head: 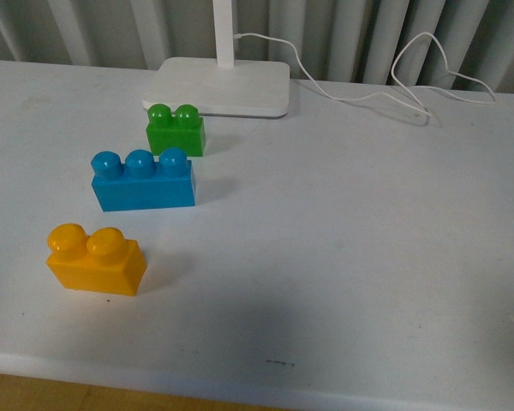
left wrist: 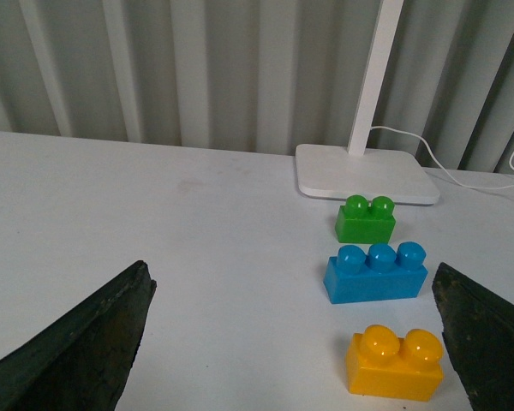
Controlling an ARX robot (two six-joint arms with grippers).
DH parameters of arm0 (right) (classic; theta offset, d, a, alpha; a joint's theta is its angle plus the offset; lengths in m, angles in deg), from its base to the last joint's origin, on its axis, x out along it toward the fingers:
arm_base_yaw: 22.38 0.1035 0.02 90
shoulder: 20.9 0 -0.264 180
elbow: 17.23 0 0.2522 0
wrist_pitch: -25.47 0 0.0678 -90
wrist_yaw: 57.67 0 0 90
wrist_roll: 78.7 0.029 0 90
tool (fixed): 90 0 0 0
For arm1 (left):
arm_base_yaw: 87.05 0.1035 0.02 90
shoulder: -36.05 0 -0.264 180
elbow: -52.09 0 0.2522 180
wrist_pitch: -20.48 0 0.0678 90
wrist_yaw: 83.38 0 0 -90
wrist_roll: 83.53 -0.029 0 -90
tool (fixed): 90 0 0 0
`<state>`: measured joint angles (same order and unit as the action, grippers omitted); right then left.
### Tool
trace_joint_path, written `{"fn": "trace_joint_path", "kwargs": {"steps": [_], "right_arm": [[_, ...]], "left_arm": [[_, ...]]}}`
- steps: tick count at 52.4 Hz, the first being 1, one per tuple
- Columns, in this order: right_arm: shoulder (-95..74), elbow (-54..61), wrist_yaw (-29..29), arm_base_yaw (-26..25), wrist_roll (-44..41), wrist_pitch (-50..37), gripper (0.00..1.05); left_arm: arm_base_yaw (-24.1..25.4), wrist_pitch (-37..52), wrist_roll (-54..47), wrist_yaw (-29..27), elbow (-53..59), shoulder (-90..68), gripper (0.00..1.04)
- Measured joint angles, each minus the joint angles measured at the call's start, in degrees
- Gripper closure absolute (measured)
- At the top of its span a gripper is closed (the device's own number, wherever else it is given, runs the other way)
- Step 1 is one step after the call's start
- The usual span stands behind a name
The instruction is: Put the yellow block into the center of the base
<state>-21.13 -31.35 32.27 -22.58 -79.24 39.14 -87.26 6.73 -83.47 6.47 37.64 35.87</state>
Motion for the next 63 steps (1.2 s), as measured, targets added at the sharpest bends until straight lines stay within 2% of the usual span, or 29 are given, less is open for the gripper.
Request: {"fn": "trace_joint_path", "kwargs": {"steps": [31, 33, 36, 40, 50, 63], "right_arm": [[-0.07, 0.0, 0.17, 0.04, 0.0, 0.11, 0.09], [-1.75, -1.51, 2.51, 0.59, 0.94, 4.46, 0.09], [-6.91, -4.52, 4.98, 0.81, 1.97, 10.69, 0.09], [-15.43, -7.61, 4.61, 0.24, 2.14, 14.58, 0.09], [-34.71, -15.67, 1.11, -3.32, 0.66, 12.7, 0.09], [-65.16, -31.58, 3.13, -6.62, -3.37, 8.94, 0.09]], "left_arm": [[0.0, 0.0, 0.0, 0.0, 0.0, 0.0, 0.06], [0.0, 0.0, 0.02, -0.02, 0.0, 0.0, 0.06], [0.0, 0.0, 0.0, -0.02, 0.0, 0.0, 0.06], [0.0, 0.0, 0.0, 0.0, 0.0, 0.02, 0.06], [0.0, 0.0, 0.0, -0.02, 0.0, 0.0, 0.06], [0.0, 0.0, 0.02, 0.0, 0.0, 0.0, 0.06]]}}
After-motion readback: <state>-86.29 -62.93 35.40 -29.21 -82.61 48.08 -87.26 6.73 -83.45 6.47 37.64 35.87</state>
